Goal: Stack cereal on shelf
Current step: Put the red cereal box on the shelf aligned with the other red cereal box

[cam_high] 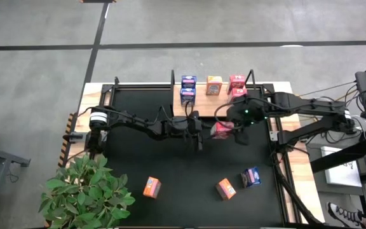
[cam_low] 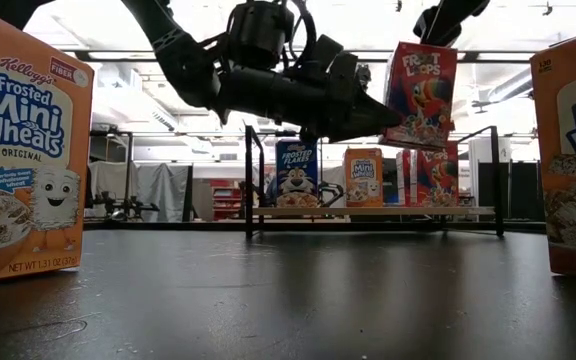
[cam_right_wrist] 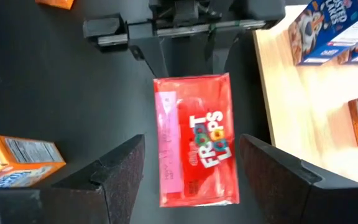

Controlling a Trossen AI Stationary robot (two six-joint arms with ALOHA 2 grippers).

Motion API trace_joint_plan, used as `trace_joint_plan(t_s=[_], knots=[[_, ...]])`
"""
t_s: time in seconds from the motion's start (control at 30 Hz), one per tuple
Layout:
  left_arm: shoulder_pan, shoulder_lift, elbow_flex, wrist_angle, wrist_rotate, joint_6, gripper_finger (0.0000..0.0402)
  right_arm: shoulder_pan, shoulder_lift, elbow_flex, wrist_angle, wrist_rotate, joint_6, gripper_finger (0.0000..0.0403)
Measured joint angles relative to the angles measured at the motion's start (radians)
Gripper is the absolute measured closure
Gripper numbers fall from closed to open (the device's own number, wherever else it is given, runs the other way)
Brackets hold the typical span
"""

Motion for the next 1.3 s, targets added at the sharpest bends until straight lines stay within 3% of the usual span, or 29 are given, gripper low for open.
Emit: trace_joint_plan(t_s=[0.33,0.7,1.0,1.3], knots=[[0.0,0.0,0.006,-0.001,0.001,0.0,0.0231,0.011,0.066,0.003,-0.01,0.059,-0.043,0.016],[0.0,0.0,0.006,-0.001,0.0,0.003,0.0229,0.011,0.072,0.003,-0.015,0.057,-0.059,0.024],[0.003,-0.002,0.009,-0.03,-0.002,0.004,0.0167,-0.002,0.074,0.002,-0.023,0.103,-0.147,0.0255],[0.013,-0.058,0.008,-0.219,-0.007,0.011,0.0137,-0.113,0.078,0.001,-0.031,0.15,-0.218,0.0255]])
